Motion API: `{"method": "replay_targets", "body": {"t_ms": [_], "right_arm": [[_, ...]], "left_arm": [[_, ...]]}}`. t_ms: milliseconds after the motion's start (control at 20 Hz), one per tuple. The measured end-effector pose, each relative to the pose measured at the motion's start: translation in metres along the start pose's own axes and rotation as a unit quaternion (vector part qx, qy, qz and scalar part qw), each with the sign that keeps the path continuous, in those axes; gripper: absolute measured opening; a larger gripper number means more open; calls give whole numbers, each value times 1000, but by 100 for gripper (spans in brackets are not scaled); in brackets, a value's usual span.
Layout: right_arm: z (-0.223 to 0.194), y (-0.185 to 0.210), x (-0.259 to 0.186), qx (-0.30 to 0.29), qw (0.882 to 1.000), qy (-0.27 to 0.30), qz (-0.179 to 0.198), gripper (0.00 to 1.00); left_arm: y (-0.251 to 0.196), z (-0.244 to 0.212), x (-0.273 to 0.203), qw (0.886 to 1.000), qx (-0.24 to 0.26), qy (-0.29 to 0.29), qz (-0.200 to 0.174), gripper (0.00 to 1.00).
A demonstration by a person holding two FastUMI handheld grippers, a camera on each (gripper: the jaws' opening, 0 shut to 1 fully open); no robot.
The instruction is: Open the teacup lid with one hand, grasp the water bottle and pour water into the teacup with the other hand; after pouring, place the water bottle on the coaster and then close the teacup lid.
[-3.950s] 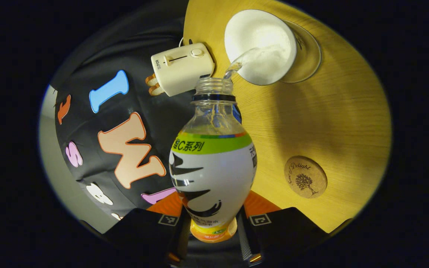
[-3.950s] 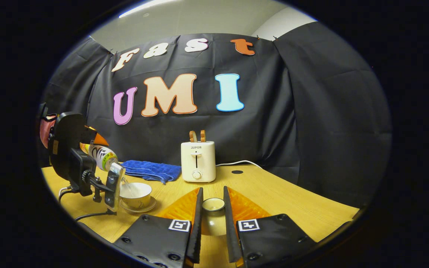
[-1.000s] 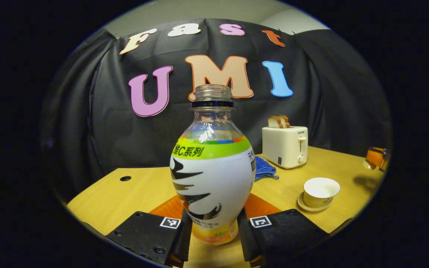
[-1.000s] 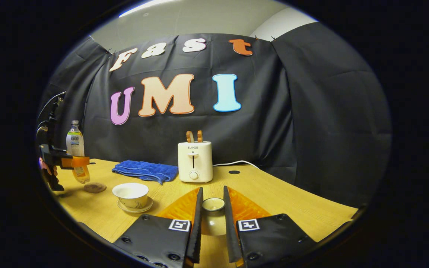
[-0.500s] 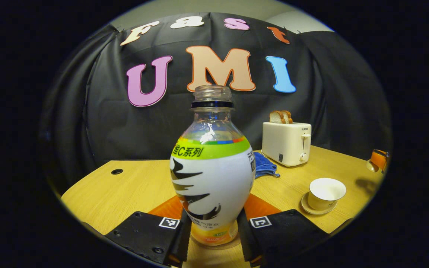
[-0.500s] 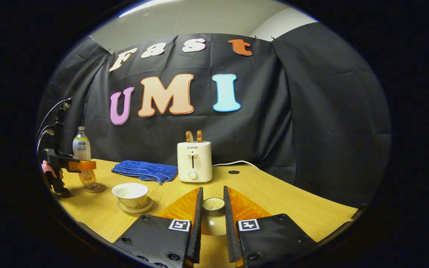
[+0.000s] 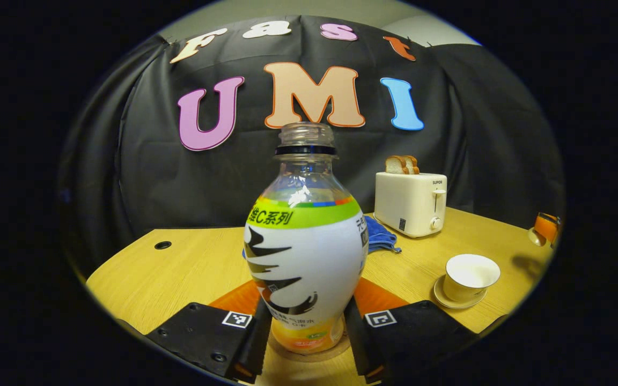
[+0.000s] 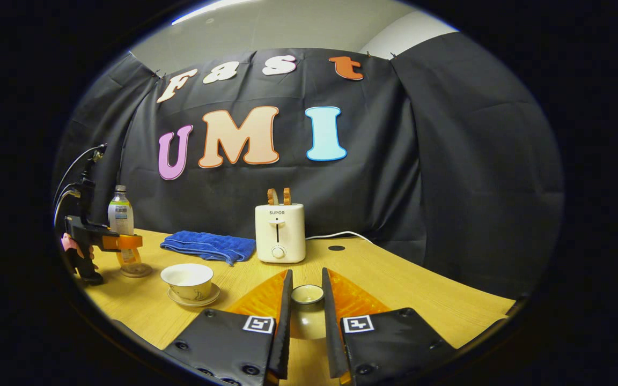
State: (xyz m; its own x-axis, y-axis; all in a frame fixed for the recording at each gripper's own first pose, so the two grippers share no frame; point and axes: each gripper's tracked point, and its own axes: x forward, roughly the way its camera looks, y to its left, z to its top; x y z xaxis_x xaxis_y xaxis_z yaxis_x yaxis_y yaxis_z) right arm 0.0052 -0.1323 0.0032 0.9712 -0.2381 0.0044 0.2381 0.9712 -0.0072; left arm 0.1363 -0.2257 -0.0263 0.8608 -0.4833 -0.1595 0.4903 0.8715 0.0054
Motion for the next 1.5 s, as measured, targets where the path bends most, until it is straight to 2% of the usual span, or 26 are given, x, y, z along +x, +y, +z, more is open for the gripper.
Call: {"method": "replay_targets", "body": {"t_ms": [400, 450, 550, 750, 1100, 1400, 1500], "right_arm": [[0, 0, 0, 0, 1000, 0, 0, 32], [0, -1, 1, 0, 1000, 0, 0, 32], [0, -1, 0, 0, 1000, 0, -1, 32], [0, -1, 0, 0, 1000, 0, -1, 32], [1, -1, 0, 0, 1000, -1, -1, 32], [1, 1, 0, 1, 1000, -1, 2, 31], [0, 9, 2, 1, 1000, -1, 9, 31]], "left_arm": [[-2, 4, -4, 1000, -4, -7, -9, 72], [-2, 4, -4, 1000, -5, -8, -9, 83], [-2, 3, -5, 1000, -7, -8, -8, 94], [0, -6, -9, 1000, -14, 0, -6, 96], [-3, -5, -21, 1000, -6, -19, -6, 96], [0, 13, -49, 997, -5, -83, 9, 96], [1, 11, -60, 996, -8, -85, 9, 95]]}}
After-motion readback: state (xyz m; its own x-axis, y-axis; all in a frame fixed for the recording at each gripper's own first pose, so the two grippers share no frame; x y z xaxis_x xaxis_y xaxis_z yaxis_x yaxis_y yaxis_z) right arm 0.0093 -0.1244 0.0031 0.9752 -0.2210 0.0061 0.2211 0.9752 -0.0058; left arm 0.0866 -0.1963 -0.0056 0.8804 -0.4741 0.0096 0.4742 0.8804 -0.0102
